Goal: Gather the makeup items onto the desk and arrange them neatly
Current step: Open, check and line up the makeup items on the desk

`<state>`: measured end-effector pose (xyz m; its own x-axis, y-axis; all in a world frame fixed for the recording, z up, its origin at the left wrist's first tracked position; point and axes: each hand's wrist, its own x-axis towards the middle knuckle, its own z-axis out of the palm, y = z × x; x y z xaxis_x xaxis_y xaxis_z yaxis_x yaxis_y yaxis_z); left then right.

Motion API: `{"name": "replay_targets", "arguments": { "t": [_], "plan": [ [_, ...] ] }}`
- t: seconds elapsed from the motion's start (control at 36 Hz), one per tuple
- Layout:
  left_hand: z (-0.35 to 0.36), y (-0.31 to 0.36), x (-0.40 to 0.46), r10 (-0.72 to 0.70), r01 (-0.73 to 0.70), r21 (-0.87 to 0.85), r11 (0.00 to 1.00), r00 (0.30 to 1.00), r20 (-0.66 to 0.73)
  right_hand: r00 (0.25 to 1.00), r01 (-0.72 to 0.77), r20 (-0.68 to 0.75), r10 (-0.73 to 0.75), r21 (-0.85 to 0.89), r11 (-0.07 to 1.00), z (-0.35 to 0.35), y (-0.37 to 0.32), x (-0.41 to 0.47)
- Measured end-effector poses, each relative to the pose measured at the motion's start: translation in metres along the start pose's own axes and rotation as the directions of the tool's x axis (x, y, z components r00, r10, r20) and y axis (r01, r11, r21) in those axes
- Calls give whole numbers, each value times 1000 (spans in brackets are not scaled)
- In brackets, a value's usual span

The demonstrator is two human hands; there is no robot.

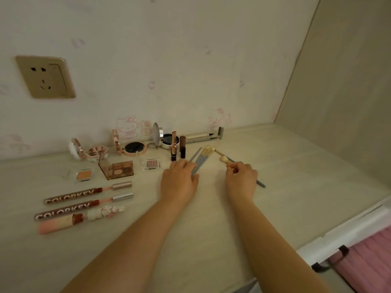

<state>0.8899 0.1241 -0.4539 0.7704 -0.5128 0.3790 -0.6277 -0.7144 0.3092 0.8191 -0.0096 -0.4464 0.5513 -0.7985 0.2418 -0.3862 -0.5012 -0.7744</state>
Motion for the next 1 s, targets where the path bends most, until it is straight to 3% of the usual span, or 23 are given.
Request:
{"name": "replay_targets", "arguments": {
  "t": [0.11,0.19,0.42,0.81,1.0],
  "plan": [
    [10,10,18,82,-82,-1,997,996,28,992,77,-78,-98,-238,968,-4,9,15],
    [17,19,32,97,-96,-14,995,993,73,993,57,-75,-88,-347,936,-10,16,27],
    [33,36,41,-49,49,0,999,996,72,996,93,53,-76,-540,836,-9,16,36],
    [26,13,34,-112,112,10,994,983,144,996,41,89,7,-528,848,-11,18,33],
    [-2,-9,-9,-99,96,33,995,990,105,995,35,98,17,-507,861,-15,18,20]
  ]
}}
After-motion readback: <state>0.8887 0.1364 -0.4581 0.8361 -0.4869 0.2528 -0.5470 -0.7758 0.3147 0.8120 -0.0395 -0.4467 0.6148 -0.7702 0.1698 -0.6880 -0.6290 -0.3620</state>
